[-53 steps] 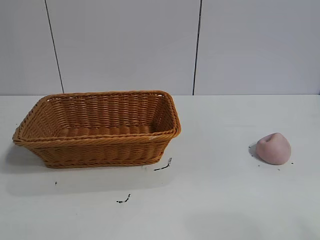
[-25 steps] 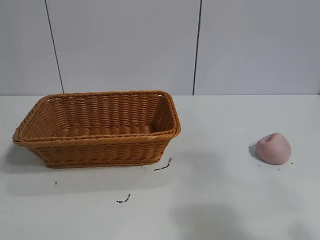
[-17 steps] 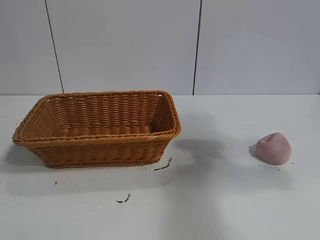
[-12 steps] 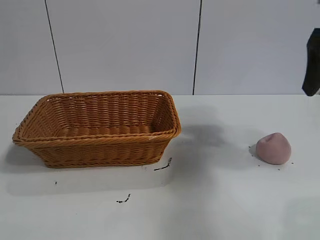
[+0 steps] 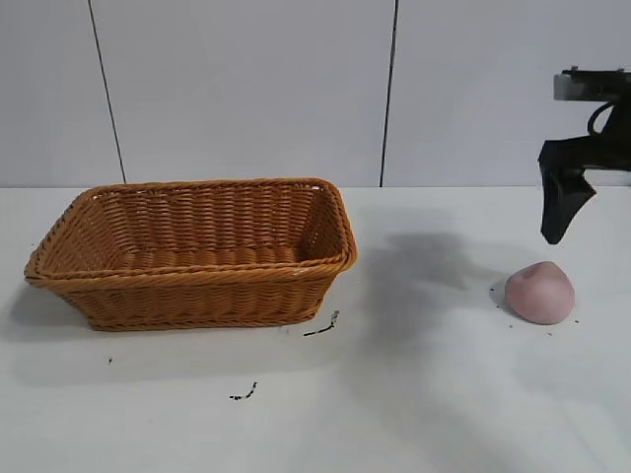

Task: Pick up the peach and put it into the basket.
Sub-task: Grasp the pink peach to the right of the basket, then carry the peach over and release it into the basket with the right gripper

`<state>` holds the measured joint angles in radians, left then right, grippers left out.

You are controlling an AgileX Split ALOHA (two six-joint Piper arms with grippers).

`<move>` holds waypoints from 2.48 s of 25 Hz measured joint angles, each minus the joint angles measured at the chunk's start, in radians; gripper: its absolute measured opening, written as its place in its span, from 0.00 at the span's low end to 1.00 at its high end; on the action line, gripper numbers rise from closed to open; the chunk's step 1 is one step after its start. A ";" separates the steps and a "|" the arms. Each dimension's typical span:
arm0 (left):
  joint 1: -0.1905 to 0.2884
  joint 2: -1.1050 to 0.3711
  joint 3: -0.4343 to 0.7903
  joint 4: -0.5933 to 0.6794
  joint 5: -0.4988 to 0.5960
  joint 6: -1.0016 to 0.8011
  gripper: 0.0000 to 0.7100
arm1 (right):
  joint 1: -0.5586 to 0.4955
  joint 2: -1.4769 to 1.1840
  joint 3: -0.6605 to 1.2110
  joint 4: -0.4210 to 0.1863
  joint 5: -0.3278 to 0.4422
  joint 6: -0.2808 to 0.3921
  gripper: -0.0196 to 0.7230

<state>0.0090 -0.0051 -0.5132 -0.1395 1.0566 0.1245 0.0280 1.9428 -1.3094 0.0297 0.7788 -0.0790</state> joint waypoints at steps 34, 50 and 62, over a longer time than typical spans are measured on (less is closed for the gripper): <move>0.000 0.000 0.000 0.000 0.000 0.000 0.98 | 0.030 0.076 -0.125 -0.052 0.094 0.041 0.01; 0.000 0.000 0.000 0.000 0.000 0.000 0.98 | 0.245 0.112 -0.776 -0.002 0.425 0.026 0.01; 0.000 0.000 0.000 0.000 0.000 0.000 0.98 | 0.599 0.326 -0.912 0.035 0.314 0.029 0.01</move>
<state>0.0090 -0.0051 -0.5132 -0.1395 1.0565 0.1245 0.6271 2.2692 -2.2211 0.0644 1.0928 -0.0502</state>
